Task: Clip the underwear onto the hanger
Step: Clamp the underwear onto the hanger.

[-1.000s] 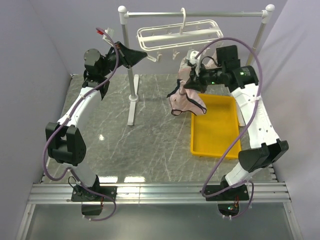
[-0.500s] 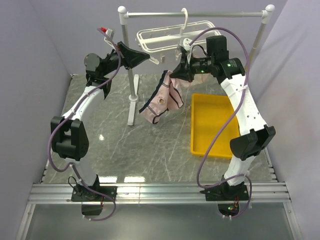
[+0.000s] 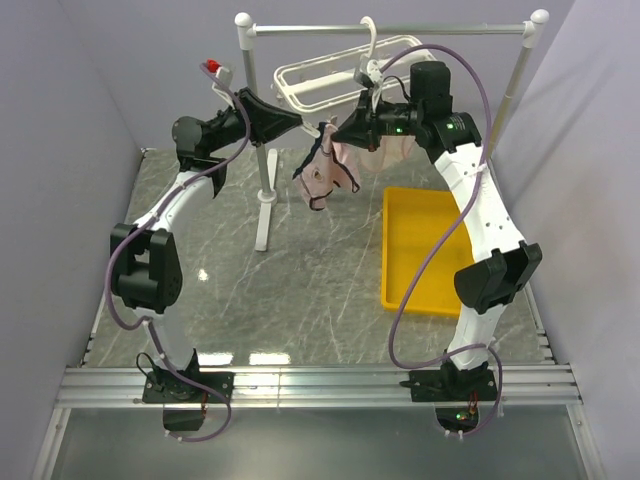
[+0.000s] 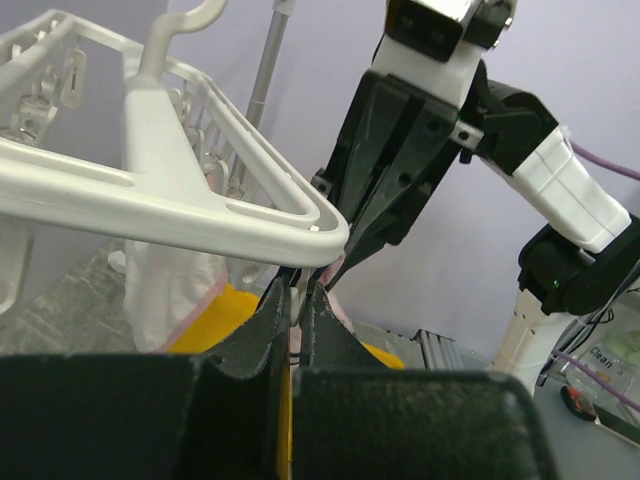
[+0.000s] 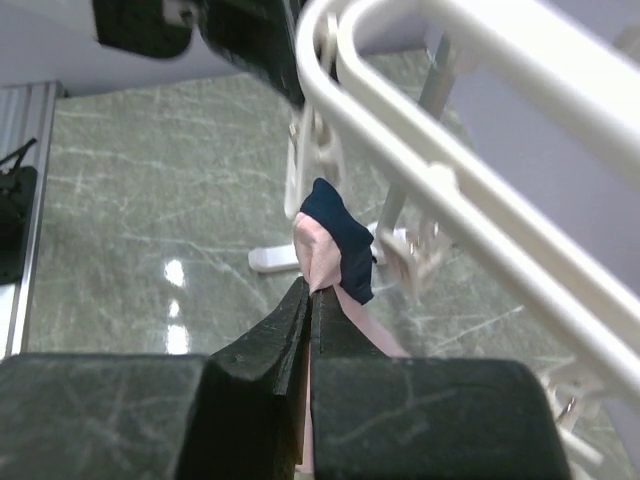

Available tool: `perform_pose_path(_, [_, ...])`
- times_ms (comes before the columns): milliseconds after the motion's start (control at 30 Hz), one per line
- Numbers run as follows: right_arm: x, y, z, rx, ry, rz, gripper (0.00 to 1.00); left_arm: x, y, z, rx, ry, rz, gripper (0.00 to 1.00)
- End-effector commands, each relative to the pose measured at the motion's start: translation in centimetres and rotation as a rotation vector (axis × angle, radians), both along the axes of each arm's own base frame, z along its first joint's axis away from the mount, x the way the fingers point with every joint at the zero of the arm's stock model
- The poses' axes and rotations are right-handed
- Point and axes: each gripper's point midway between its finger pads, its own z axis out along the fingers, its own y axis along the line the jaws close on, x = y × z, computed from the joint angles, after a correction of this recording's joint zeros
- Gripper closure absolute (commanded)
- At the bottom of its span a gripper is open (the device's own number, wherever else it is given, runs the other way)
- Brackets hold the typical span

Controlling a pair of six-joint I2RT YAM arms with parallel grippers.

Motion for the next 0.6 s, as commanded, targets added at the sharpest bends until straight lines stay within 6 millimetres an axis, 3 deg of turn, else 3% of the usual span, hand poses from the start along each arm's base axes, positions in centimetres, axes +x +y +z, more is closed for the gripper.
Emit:
perform_pose_path(0, [0.25, 0.30, 3.40, 0.075, -0.058, 0.017, 1.00, -0.93, 0.03, 1.04, 0.007, -0.121, -0.032, 1.00])
perform_pose_path(567, [-0.22, 0.63, 4.24, 0.101, -0.072, 0.078, 1.00, -1.14, -0.15, 0.34, 0.030, -0.209, -0.056, 1.00])
